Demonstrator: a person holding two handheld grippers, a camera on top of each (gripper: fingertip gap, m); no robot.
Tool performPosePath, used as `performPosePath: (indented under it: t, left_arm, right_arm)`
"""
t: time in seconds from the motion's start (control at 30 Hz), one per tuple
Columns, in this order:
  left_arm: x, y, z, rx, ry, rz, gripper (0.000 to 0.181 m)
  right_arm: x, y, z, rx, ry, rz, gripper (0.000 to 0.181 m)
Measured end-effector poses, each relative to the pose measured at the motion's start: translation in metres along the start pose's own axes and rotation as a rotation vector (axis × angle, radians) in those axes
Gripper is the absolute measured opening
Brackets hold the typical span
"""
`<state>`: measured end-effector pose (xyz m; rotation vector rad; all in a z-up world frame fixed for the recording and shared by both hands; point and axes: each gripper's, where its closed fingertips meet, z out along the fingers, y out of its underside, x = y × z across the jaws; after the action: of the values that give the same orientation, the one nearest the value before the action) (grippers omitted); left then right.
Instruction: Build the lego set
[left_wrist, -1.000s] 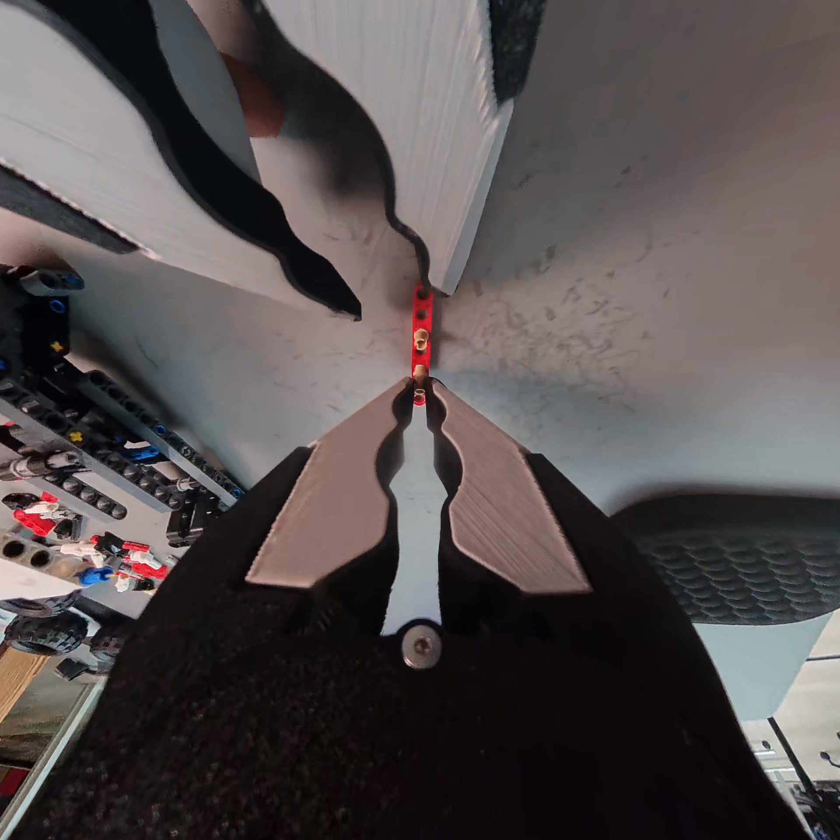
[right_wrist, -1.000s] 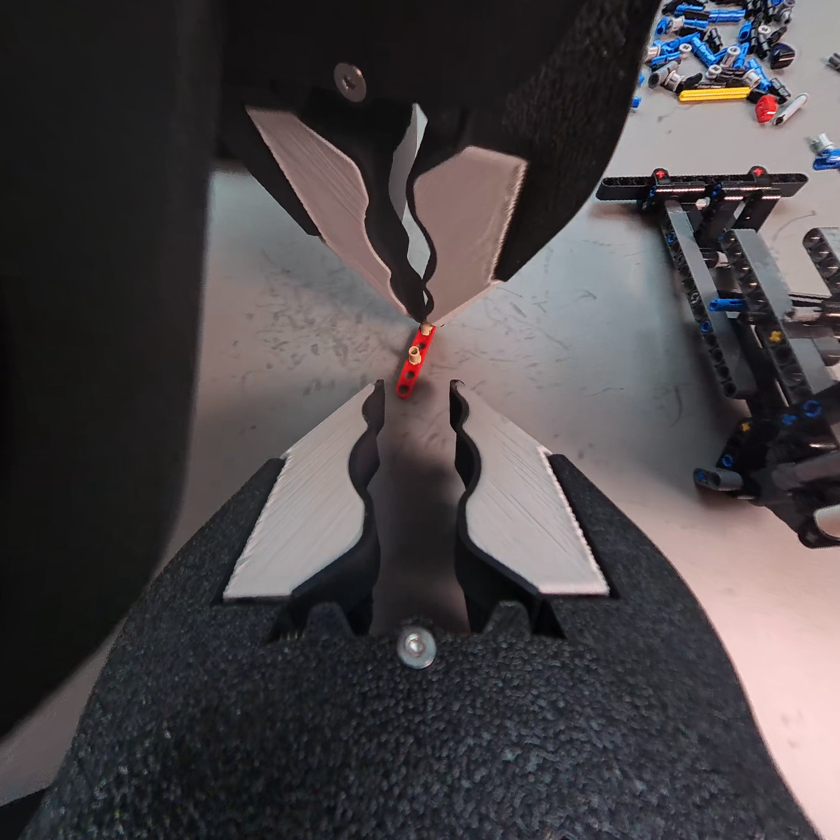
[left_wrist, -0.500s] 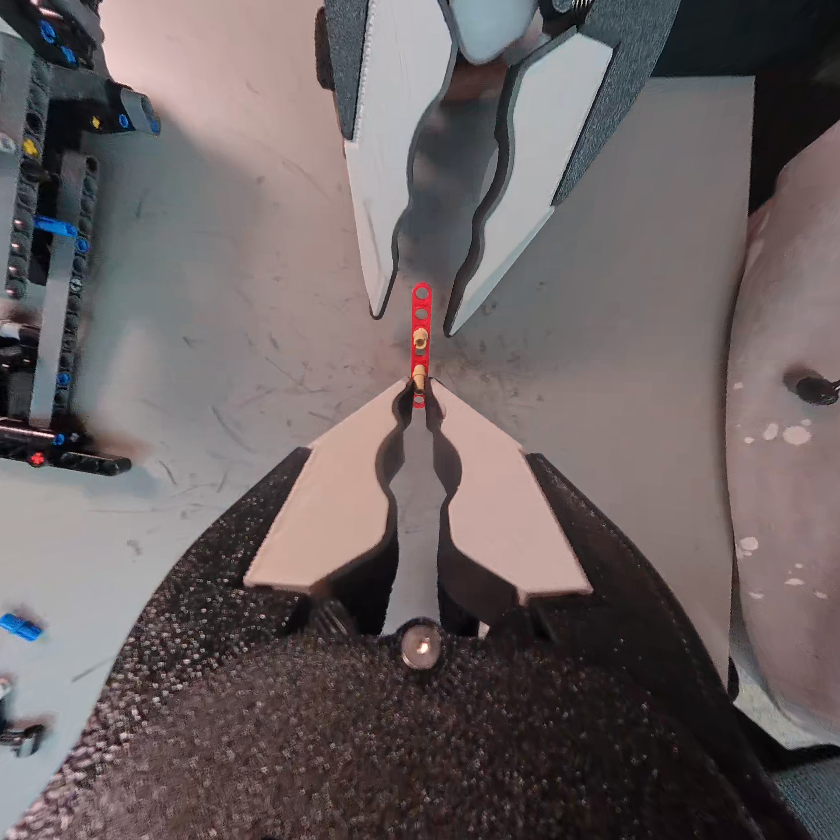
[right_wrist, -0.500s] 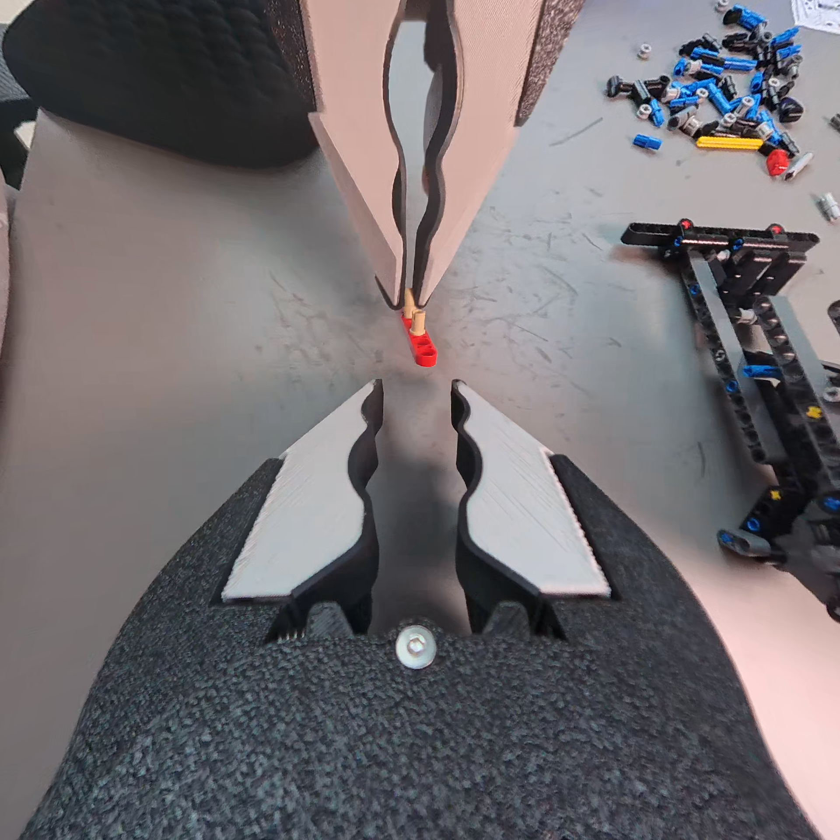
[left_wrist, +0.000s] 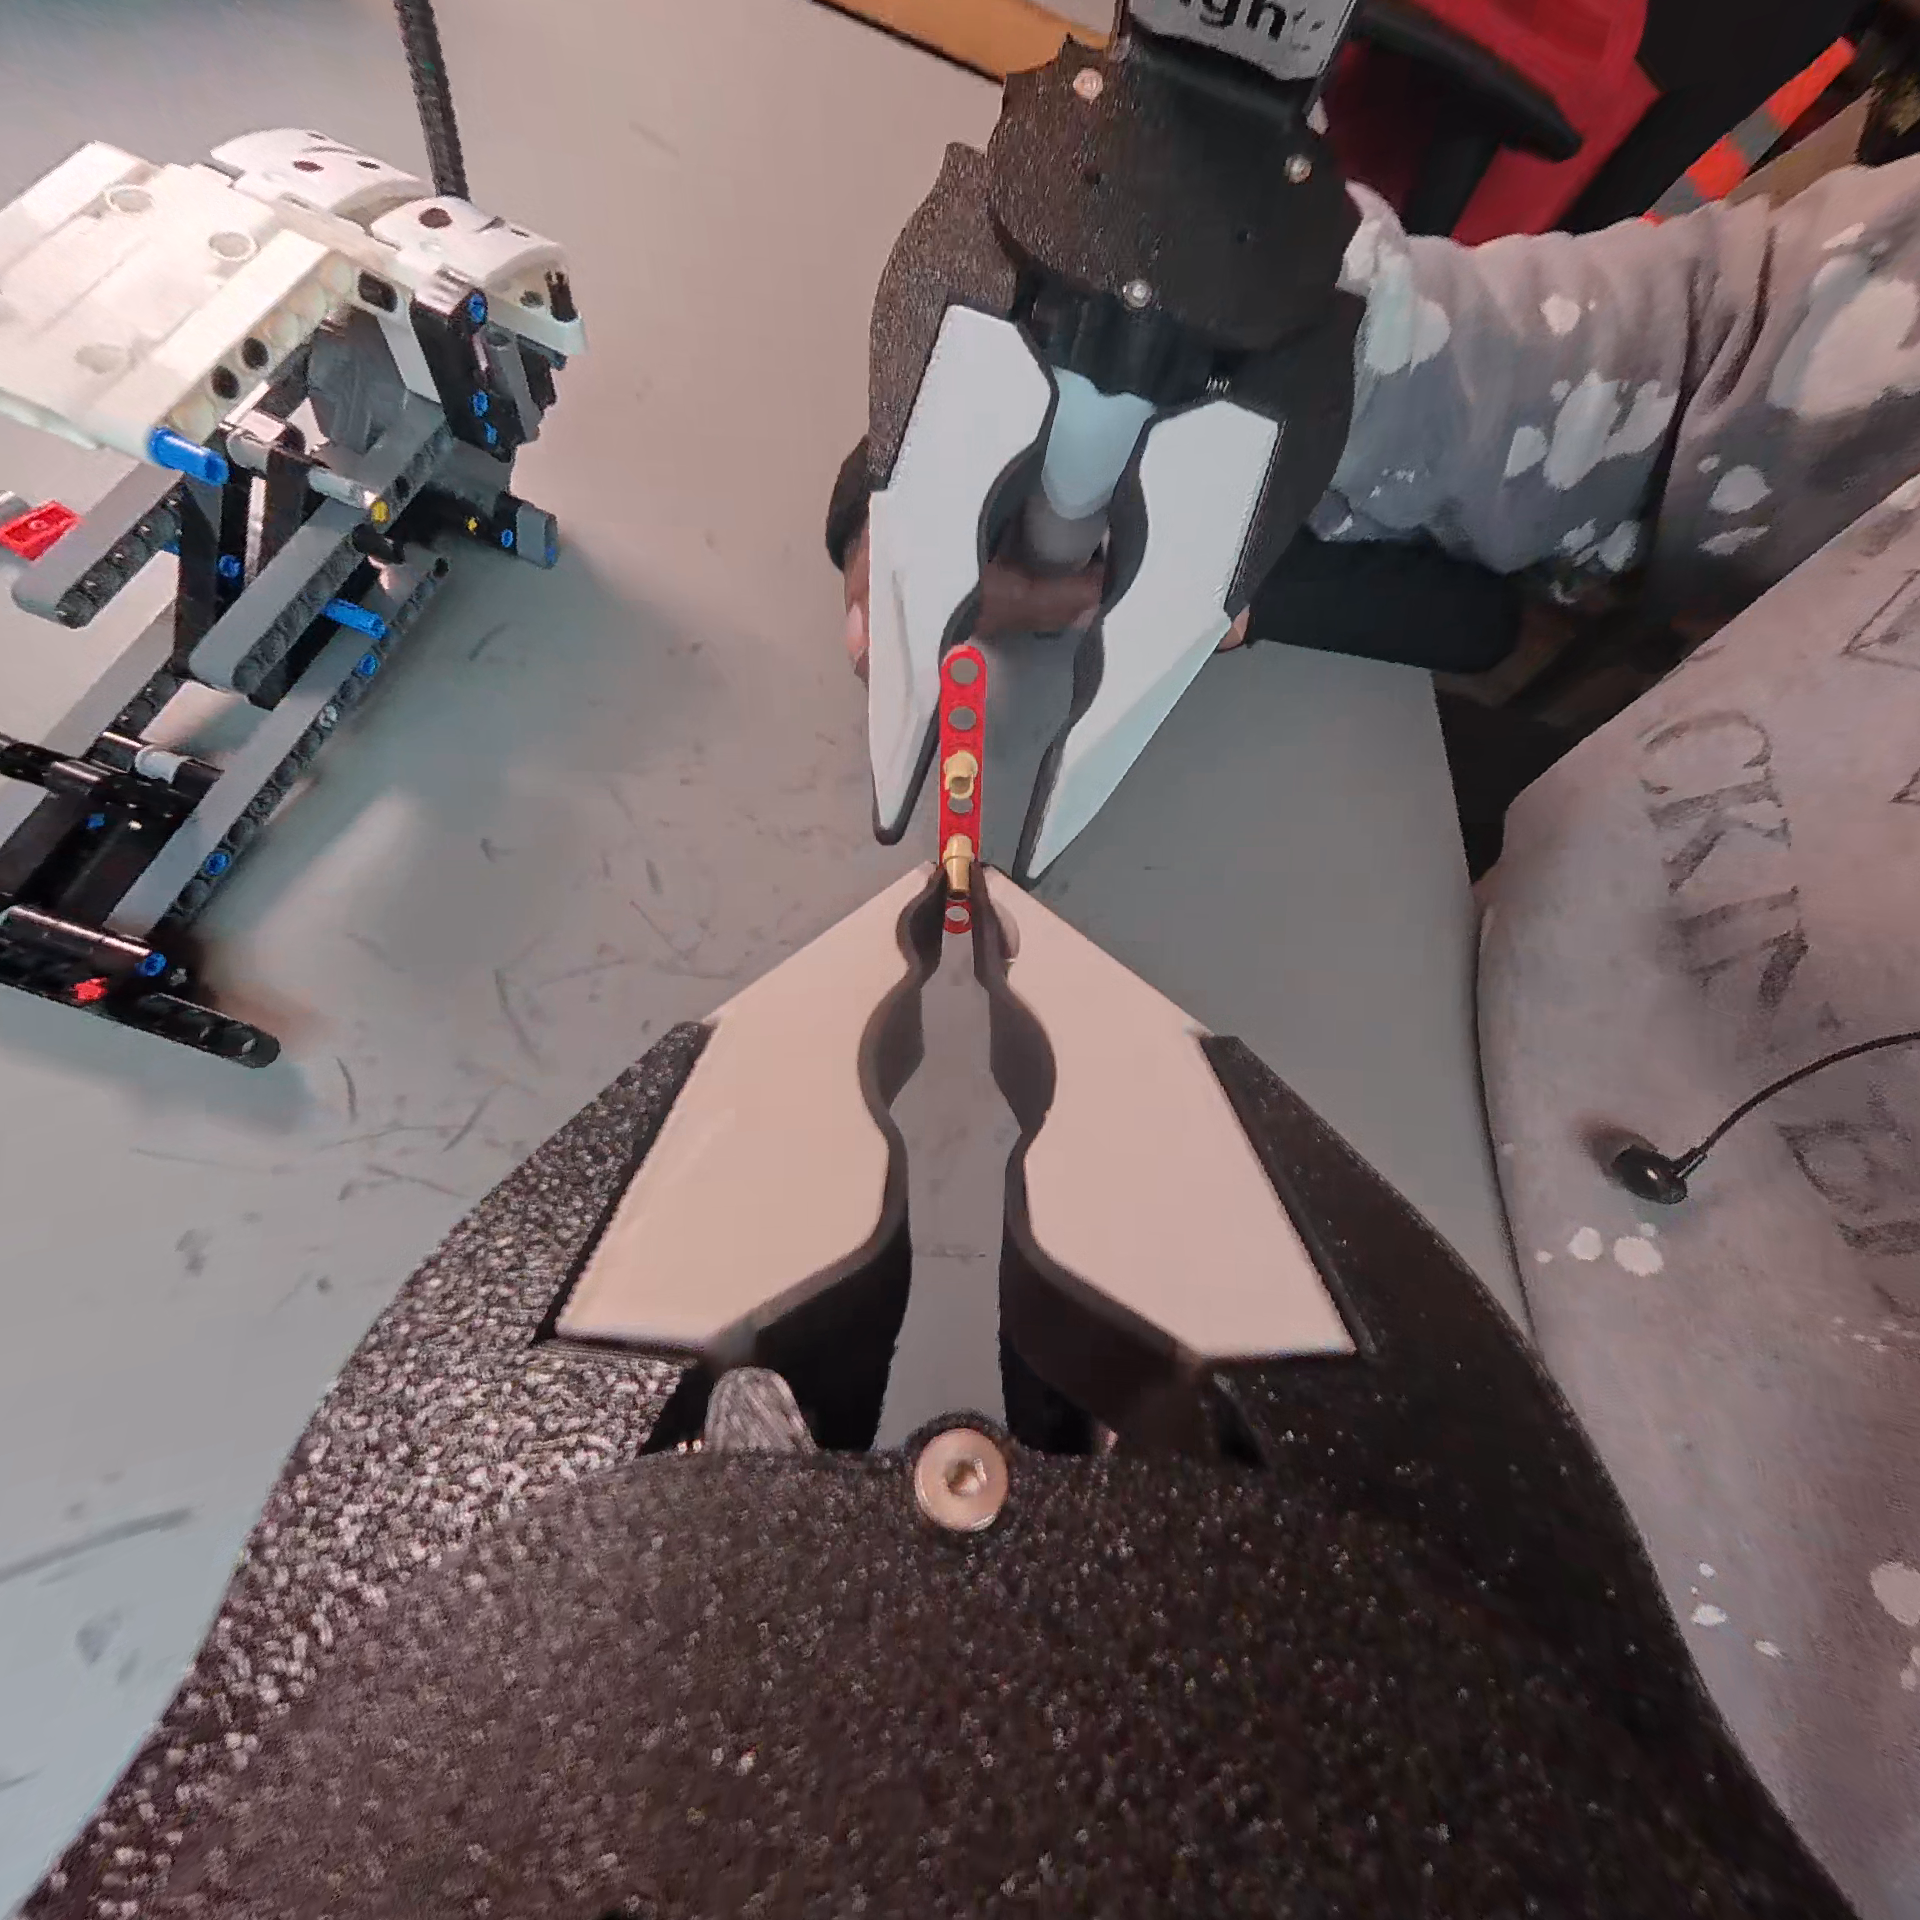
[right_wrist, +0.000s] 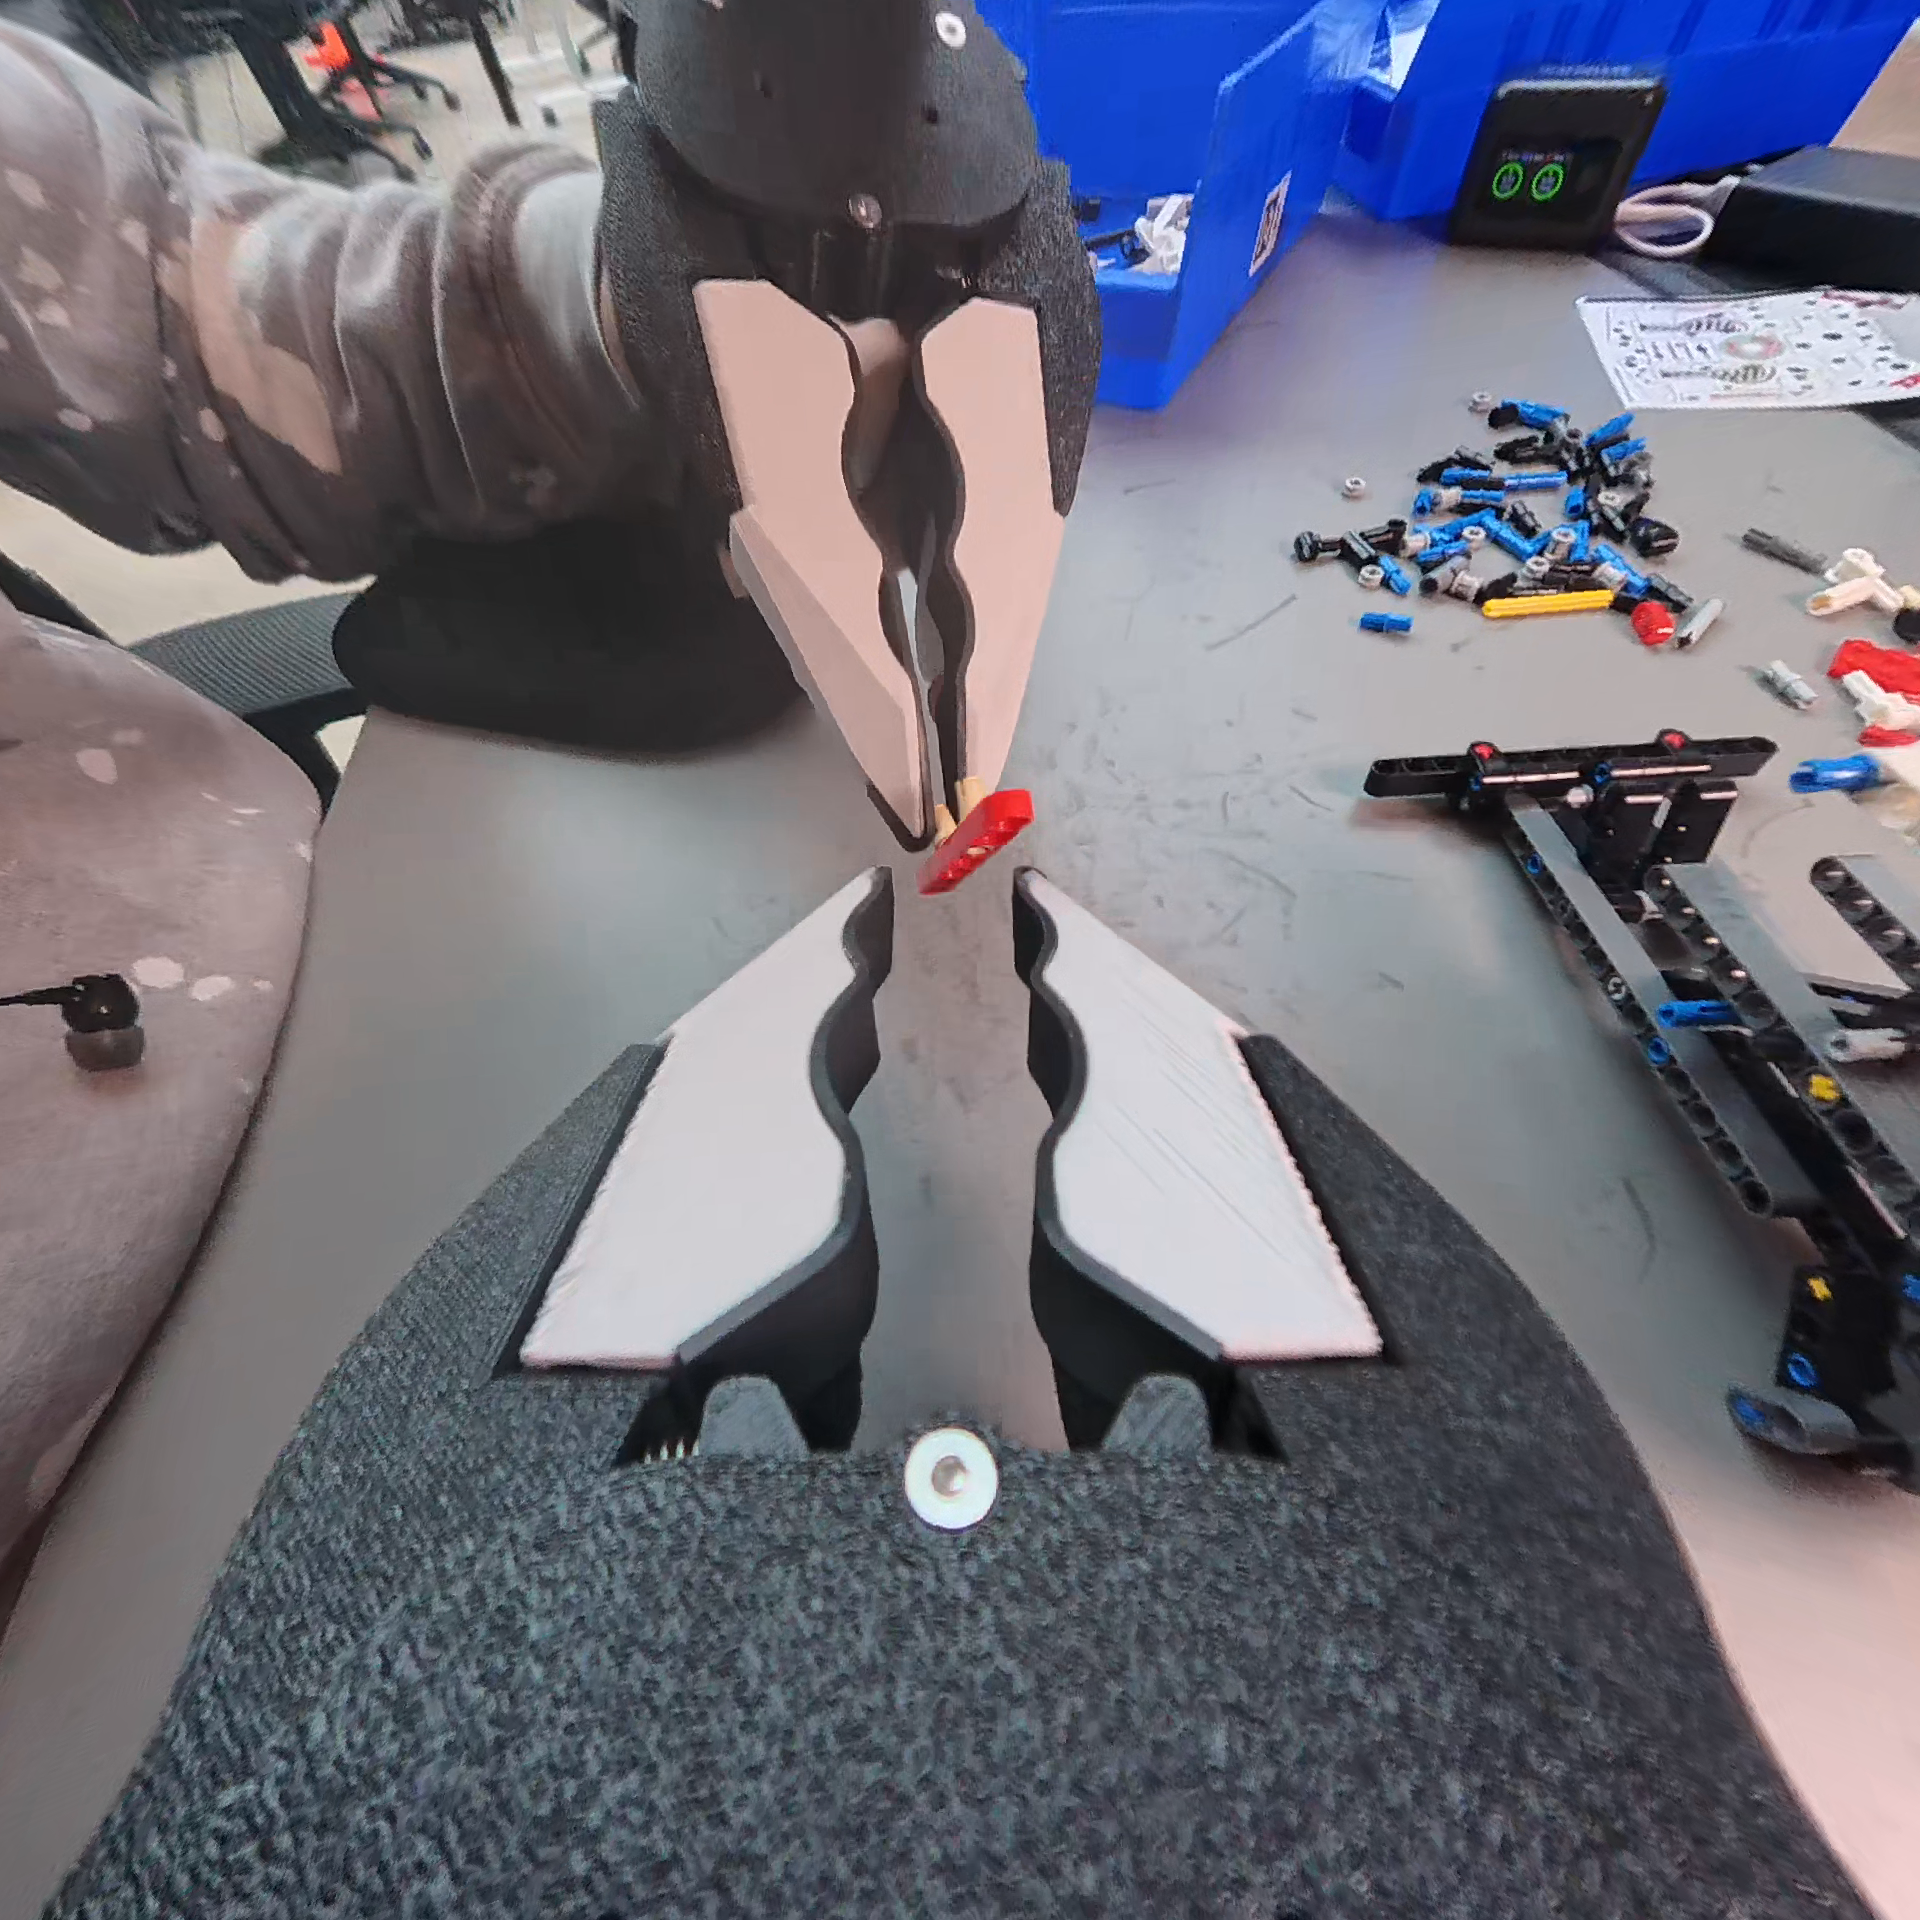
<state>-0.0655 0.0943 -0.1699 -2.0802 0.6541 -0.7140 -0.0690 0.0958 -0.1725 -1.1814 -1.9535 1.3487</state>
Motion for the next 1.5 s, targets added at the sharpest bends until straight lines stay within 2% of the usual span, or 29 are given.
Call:
performPosePath:
  t: [0.2,0.37,0.47,0.73,0.97,1.1,1.27,1.5]
  left_arm:
    - [0.008,-0.019,-0.012,0.189,0.113,-0.091,0.004]
    - [0.003,-0.033,-0.026,0.307,0.149,-0.162,0.004]
    - [0.002,-0.037,-0.031,0.348,0.171,-0.178,0.004]
    - [0.010,-0.029,-0.028,0.291,0.190,-0.132,0.003]
    - [0.020,-0.019,-0.024,0.200,0.209,-0.063,0.004]
    - [0.030,-0.016,-0.023,0.184,0.254,-0.037,0.004]
    - [0.030,-0.019,-0.027,0.210,0.269,-0.050,0.004]
    - [0.029,-0.023,-0.029,0.236,0.266,-0.059,0.004]
  right_arm:
    - [-0.005,-0.017,-0.001,0.090,-0.070,0.018,0.021]
    - [0.006,-0.038,-0.012,0.190,0.014,-0.027,0.019]
    - [0.010,-0.056,-0.021,0.280,0.053,-0.019,0.011]
    - [-0.005,-0.046,-0.008,0.239,-0.128,0.130,0.011]
    - [-0.018,-0.038,-0.005,0.152,-0.209,0.079,0.007]
    - [-0.028,-0.036,-0.007,0.123,-0.320,0.090,0.008]
    - [-0.027,-0.041,-0.008,0.173,-0.370,0.152,0.010]
    - [-0.020,-0.049,-0.013,0.237,-0.362,0.204,0.000]
